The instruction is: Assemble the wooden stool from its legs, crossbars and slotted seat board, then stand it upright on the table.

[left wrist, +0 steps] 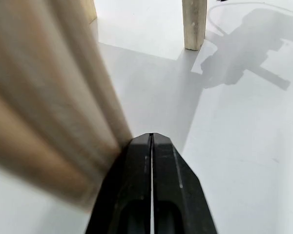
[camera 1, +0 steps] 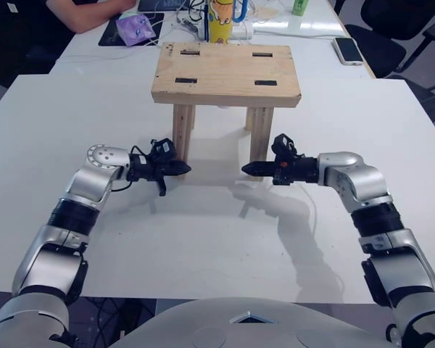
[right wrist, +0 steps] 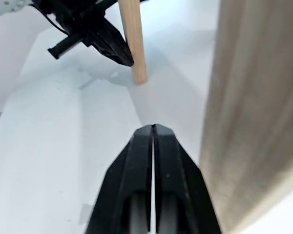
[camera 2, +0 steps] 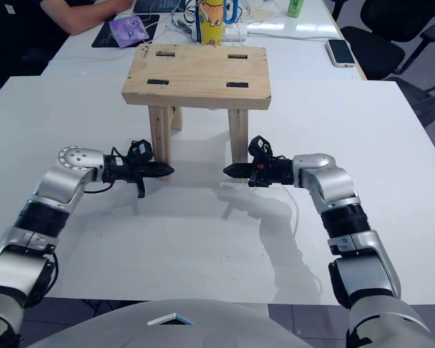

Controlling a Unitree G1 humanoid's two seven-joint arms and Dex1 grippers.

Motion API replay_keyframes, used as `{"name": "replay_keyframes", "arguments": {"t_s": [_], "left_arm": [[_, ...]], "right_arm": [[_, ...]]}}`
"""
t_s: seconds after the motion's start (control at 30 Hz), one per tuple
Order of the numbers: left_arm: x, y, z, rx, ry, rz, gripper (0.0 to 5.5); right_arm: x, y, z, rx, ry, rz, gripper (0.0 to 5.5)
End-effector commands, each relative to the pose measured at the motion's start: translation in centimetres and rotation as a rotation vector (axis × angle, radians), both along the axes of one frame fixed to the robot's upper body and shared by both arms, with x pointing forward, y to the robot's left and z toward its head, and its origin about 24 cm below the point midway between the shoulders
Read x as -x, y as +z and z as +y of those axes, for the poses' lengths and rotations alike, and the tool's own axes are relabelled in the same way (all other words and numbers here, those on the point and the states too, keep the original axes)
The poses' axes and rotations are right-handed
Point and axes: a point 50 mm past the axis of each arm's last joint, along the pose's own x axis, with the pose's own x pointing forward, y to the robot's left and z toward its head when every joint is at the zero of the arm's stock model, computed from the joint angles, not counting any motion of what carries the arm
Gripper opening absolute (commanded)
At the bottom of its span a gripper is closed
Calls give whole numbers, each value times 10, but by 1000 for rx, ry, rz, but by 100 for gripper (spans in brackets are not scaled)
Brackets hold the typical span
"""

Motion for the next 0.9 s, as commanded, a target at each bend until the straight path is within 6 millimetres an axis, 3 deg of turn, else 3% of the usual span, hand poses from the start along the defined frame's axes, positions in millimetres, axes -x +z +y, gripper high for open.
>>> {"name": "replay_keyframes", "arguments": {"t_s": [0.03, 0.27, 0.43, 0.53, 0.63, 0.73, 0.83, 0.9], "left_arm": [[-24, -1, -2, -39, 33, -36, 1], [-65, 10, 0, -153, 201, -160, 1], [-73, 4, 0, -231, 346, -255, 1], [-69, -8, -2, -220, 388, -264, 1], [-65, -15, 2, -65, 491, -279, 1], [-50, -26, 19, 192, 655, -307, 1], [-15, -45, 27, 412, 766, -380, 1], [13, -51, 25, 525, 813, -413, 1]], "right_arm": [[-30, 0, -1, 109, -12, -95, 0], [-70, 8, 17, 223, -178, -294, 0], [-82, 7, 26, 476, -326, -619, 0], [-79, -5, 29, 484, -381, -656, 0], [-69, -15, 40, 216, -436, -526, 0], [-55, -27, 45, -125, -498, -331, 0], [-33, -44, 30, -356, -585, -225, 0], [-16, -51, 22, -417, -644, -207, 0]]}}
